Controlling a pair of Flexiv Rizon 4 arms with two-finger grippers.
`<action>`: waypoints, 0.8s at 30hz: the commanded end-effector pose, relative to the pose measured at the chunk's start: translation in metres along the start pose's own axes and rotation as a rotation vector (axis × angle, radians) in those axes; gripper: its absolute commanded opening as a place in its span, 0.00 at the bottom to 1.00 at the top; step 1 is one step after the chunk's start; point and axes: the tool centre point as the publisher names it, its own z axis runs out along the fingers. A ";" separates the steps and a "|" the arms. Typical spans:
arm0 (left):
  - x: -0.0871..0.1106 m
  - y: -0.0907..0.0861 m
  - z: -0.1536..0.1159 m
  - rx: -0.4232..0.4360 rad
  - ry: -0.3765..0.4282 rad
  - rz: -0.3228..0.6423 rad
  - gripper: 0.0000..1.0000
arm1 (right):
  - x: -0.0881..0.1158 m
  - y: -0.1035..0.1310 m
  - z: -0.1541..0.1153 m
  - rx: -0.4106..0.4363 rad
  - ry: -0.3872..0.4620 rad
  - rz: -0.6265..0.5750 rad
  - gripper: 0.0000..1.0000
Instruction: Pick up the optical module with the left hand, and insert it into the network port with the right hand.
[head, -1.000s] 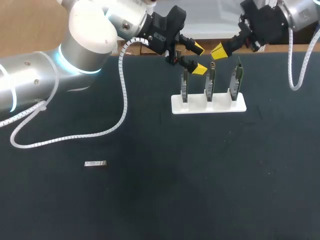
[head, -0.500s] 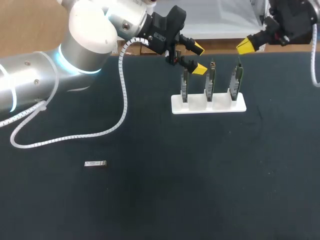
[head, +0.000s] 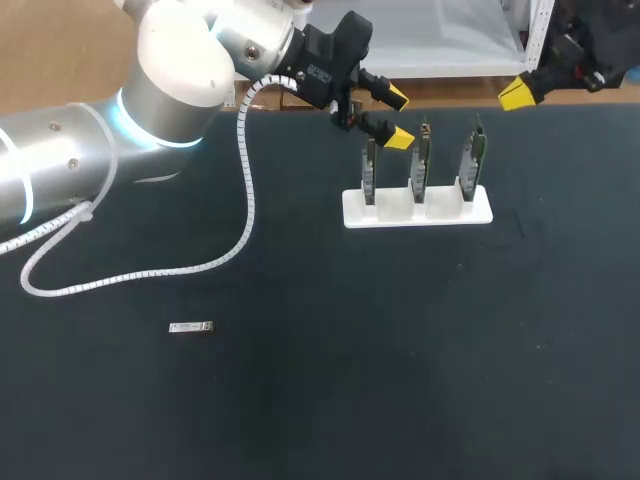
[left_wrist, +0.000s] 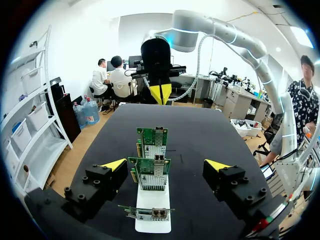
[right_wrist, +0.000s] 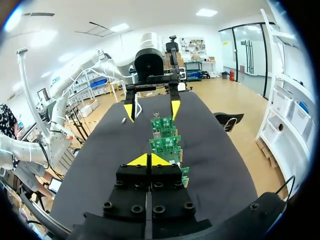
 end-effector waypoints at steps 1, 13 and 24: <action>0.000 -0.001 0.000 -0.003 0.000 0.001 1.00 | 0.002 0.000 -0.003 0.004 0.000 0.001 0.00; 0.000 -0.001 0.000 -0.003 0.000 0.001 1.00 | 0.006 0.000 -0.001 0.032 0.039 -0.001 1.00; 0.000 -0.001 0.000 -0.003 0.000 0.001 1.00 | 0.006 0.000 -0.001 0.032 0.039 -0.001 1.00</action>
